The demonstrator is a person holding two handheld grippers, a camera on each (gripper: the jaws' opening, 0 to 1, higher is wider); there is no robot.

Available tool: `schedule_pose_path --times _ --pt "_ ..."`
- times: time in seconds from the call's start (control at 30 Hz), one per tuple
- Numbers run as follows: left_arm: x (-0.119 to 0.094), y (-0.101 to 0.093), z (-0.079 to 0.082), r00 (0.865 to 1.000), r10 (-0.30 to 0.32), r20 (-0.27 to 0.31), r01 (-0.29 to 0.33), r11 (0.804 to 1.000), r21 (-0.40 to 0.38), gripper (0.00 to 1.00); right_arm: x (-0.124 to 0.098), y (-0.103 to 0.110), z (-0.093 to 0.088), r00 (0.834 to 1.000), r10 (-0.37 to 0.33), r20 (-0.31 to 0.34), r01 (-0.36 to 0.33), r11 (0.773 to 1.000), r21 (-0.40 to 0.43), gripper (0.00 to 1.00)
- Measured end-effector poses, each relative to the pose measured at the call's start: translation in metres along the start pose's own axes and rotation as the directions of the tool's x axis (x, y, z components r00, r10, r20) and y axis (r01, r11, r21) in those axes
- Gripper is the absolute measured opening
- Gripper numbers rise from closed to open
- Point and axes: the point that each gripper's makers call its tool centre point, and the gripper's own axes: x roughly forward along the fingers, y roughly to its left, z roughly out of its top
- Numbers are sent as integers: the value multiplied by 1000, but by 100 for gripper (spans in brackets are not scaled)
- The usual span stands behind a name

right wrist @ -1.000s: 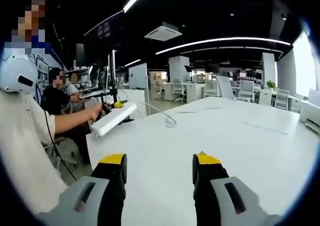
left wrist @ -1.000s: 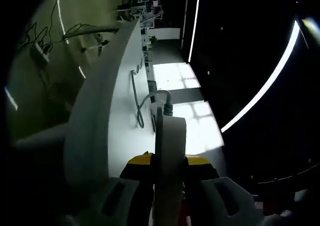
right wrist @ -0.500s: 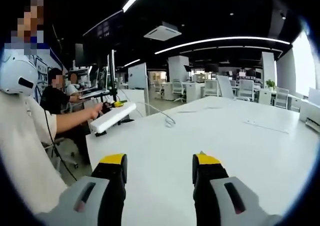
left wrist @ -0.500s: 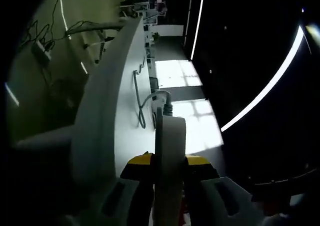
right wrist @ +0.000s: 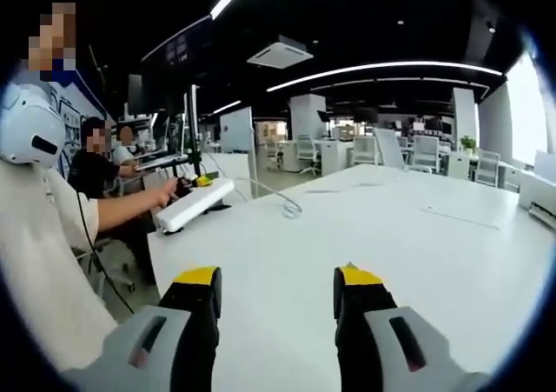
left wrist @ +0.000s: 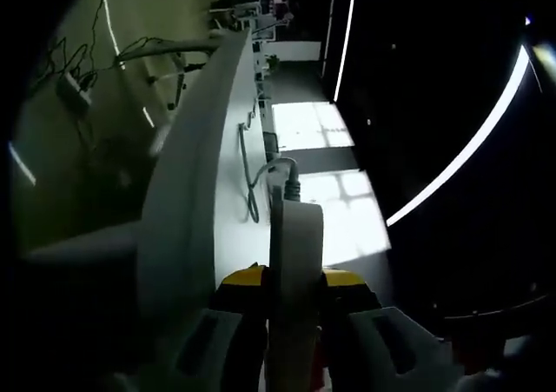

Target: Pick up the power strip scattered on the table, fix it on the side mounting bracket of the table, and press the switch

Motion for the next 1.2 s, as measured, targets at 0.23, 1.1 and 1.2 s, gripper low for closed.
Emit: schedule_pose_path --times 0.23,1.1,1.2 --pt "-6 2 8 1000 -19 -21 18 999 -33 25 2 2 -1 1000 2 -3 -2 1000 1 48" --pt "-8 7 10 982 -45 -183 31 996 -78 25 16 22 -4 994 102 -42 -103 994 -25 47" --pt "-12 15 20 980 -39 -193 21 995 -93 25 18 24 -5 993 112 -44 -114 993 -29 47"
